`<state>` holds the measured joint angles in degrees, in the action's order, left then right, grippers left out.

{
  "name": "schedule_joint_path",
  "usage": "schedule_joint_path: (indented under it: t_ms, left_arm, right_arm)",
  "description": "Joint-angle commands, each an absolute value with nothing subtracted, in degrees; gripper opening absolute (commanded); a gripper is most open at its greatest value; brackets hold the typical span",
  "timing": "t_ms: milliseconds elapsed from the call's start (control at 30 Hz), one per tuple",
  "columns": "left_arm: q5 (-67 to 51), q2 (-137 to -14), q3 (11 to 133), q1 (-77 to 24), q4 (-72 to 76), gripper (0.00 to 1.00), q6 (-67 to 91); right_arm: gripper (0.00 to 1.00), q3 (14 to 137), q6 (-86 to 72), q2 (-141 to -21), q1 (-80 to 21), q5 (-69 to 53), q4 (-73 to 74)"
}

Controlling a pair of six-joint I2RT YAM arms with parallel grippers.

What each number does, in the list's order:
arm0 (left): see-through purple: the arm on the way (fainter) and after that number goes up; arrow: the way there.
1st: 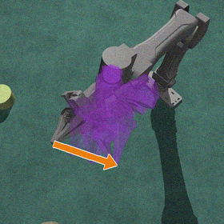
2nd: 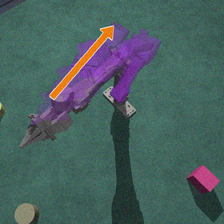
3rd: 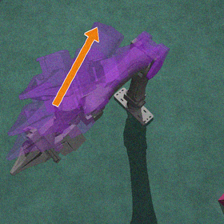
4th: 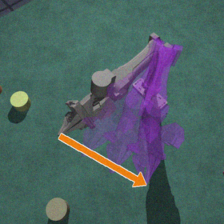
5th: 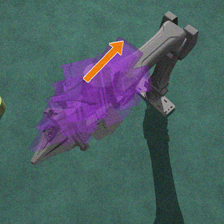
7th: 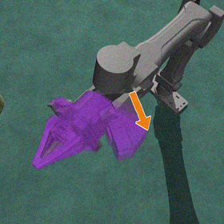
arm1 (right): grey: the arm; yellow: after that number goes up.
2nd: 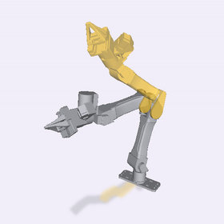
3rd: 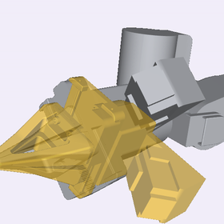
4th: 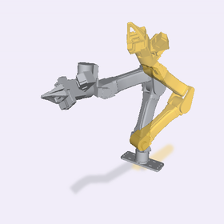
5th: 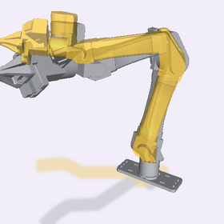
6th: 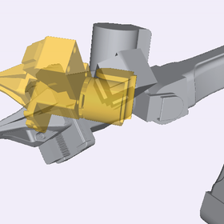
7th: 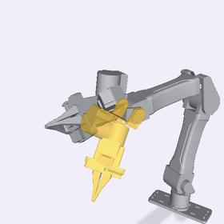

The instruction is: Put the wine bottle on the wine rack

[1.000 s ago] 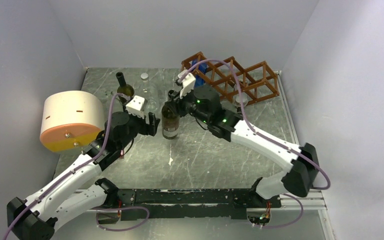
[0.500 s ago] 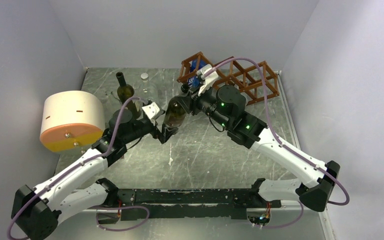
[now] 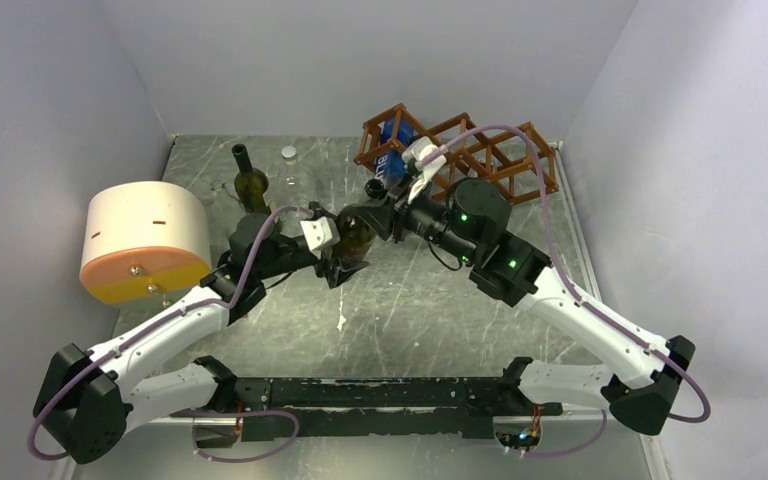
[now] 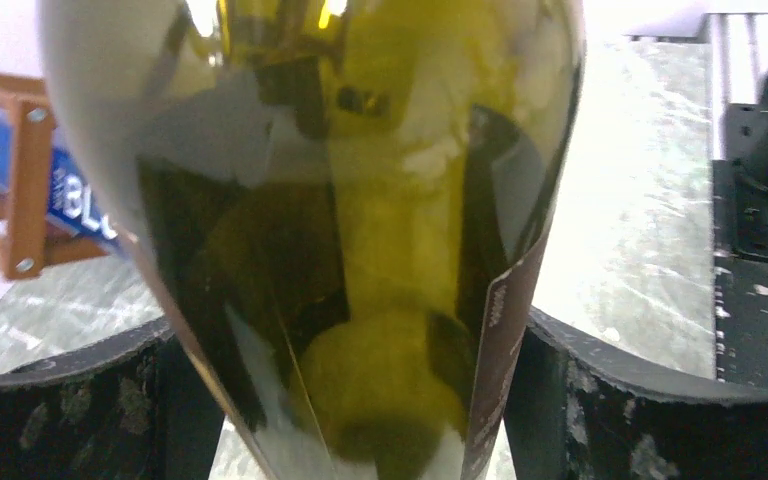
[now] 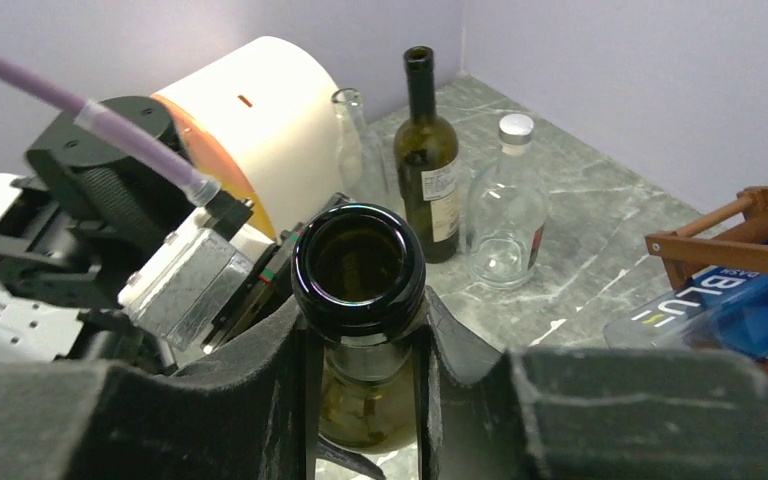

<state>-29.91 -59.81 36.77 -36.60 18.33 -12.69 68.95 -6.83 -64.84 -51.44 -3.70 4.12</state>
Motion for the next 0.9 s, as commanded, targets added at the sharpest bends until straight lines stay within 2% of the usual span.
schedule_joint_path:
  t_ms: [0,67,133,167,200,233,267,333,367,433,500,633,867]
  left_arm:
    - [-41.98,-61.04,36.59,-36.47,25.01,0.86,-12.85]
    - [-44.61,-61.06,36.57,-36.47,25.24,0.76,-13.27]
    - [-45.11,-60.5,36.35,-36.47,25.76,0.59,-13.8]
    - [-44.46,-60.0,36.11,-36.47,26.5,0.4,-13.81]
    - [-43.77,-59.58,35.92,-36.47,27.02,0.26,-14.02]
    - [-43.4,-59.26,35.94,-36.44,27.11,0.12,-14.93]
    - [-43.08,-58.91,36.36,-36.47,26.58,0.08,-16.07]
    - [-41.91,-58.89,38.2,-36.47,23.23,0.07,-19.45]
    - [-41.08,-59.02,39.45,-36.46,21.15,0.07,-21.69]
    - [-37.4,-59.38,42.09,-36.47,17.61,0.07,-25.94]
    - [-32.97,-59.58,43.6,-36.47,16.47,0.07,-29.82]
    - [-31.89,-60.2,48.25,-36.43,8.02,0.07,-43.57]
    - [-24.14,-63.01,53.16,-36.47,8.58,0.07,-57.14]
  right_arm:
    - [0.0,67.42,-7.53,-60.63,-51.6,-10.2,-4.09]
    - [0.0,66.97,-7.58,-60.03,-51.65,-10.69,-3.83]
    - [0.0,66.74,-7.47,-59.38,-51.66,-11.02,-3.09]
    - [0.0,66.62,-7.4,-59.03,-51.66,-11.12,-2.7]
    - [0.1,66.48,-7.28,-58.65,-51.65,-11.28,-2.24]
    - [0.26,66.3,-7.22,-58.19,-51.61,-10.98,-1.62]
    - [0.4,66.15,-7.5,-57.61,-51.63,-10.32,-0.89]
    - [0.59,66.02,-7.69,-56.42,-51.62,-8.67,1.29]
    - [0.65,66.19,-7.73,-55.82,-51.67,-8.13,2.56]
    - [0.71,67.12,-7.69,-54.64,-51.66,-6.7,5.86]
    - [0.73,69.27,-7.93,-54.06,-51.66,-4.59,10.05]
    - [0.73,75.14,-9.25,-53.94,-51.67,0.09,19.06]
    - [0.76,81.73,-6.37,-53.36,-51.66,1.34,30.77]
